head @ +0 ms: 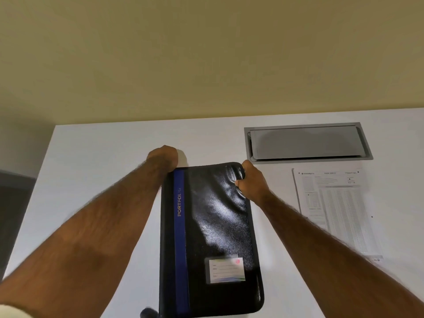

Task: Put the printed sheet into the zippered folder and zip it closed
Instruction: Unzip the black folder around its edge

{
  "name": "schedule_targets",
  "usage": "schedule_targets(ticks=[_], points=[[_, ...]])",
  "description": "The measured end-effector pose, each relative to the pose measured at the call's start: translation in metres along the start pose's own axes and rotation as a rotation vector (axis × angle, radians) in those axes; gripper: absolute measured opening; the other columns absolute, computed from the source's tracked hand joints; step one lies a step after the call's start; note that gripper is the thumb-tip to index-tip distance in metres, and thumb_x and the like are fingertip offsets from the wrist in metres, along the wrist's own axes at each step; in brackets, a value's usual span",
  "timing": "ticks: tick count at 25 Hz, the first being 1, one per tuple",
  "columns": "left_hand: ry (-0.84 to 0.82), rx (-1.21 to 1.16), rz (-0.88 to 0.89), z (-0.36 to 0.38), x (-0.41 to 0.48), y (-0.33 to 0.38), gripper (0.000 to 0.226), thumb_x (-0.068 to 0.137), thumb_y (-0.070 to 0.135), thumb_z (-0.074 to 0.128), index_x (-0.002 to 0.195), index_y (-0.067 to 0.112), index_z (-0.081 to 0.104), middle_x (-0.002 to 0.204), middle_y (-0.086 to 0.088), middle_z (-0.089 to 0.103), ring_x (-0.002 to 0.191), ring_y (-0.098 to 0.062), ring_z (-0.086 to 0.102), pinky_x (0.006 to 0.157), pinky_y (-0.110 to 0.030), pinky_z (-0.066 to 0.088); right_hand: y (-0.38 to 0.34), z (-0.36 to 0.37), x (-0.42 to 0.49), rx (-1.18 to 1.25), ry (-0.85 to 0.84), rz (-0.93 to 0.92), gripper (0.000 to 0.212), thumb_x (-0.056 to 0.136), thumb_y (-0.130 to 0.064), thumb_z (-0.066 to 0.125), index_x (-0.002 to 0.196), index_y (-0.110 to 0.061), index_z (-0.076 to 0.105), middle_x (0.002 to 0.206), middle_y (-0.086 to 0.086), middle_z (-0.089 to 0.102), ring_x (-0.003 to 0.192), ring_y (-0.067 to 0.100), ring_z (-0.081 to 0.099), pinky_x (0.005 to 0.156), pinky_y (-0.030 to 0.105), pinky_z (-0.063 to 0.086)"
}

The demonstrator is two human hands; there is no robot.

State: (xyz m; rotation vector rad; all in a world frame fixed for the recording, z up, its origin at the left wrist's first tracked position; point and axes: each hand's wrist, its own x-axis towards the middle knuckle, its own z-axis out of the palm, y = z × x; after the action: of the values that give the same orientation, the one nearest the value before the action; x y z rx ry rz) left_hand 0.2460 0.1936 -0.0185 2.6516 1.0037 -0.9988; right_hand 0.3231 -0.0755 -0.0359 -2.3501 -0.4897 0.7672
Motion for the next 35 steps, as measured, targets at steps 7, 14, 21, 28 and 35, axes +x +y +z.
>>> schedule_targets(ticks=[7,14,21,28,35], points=[[0.066,-0.022,0.043,0.007,-0.026,0.04,0.039,0.1,0.014,0.052,0.137,0.004,0.055,0.142,-0.014,0.057,0.129,-0.034,0.056,0.105,-0.041,0.045,-0.006,0.002,0.0,-0.011,-0.003,0.018,0.033,0.081,-0.003,0.072,0.101,-0.016,0.049,0.095,0.007,0.066,0.085,0.028,0.066,0.073,0.039,0.058],[0.187,-0.153,0.109,0.002,-0.041,0.106,0.032,0.098,0.012,0.05,0.127,0.005,0.061,0.129,-0.014,0.065,0.118,-0.035,0.063,0.095,-0.04,0.05,-0.004,0.006,0.003,-0.025,0.004,0.074,0.027,0.076,-0.009,0.073,0.094,-0.01,0.053,0.09,0.006,0.064,0.081,0.027,0.061,0.07,0.037,0.051],[0.141,-0.374,0.247,-0.006,-0.05,0.167,0.027,0.1,0.024,0.056,0.116,0.004,0.065,0.107,-0.01,0.068,0.101,-0.03,0.066,0.079,-0.036,0.048,0.001,0.005,0.001,0.119,0.02,0.084,0.025,0.076,-0.007,0.076,0.094,-0.007,0.06,0.092,0.008,0.072,0.084,0.026,0.067,0.07,0.035,0.052],[-0.096,-0.329,0.232,-0.018,-0.032,0.135,0.024,0.092,0.008,0.071,0.114,-0.001,0.072,0.11,-0.019,0.073,0.089,-0.03,0.07,0.083,-0.034,0.059,0.011,-0.018,0.014,0.157,0.095,0.011,0.026,0.091,-0.003,0.066,0.115,-0.011,0.066,0.117,0.011,0.07,0.102,0.029,0.067,0.089,0.034,0.055],[0.04,-0.271,0.277,-0.005,-0.032,0.146,0.03,0.092,0.01,0.07,0.121,0.004,0.071,0.127,-0.013,0.066,0.118,-0.027,0.061,0.101,-0.033,0.048,0.006,-0.023,0.036,-0.309,-0.044,-0.229,0.034,0.089,0.002,0.064,0.114,-0.019,0.072,0.115,0.01,0.066,0.1,0.031,0.065,0.087,0.04,0.056]])
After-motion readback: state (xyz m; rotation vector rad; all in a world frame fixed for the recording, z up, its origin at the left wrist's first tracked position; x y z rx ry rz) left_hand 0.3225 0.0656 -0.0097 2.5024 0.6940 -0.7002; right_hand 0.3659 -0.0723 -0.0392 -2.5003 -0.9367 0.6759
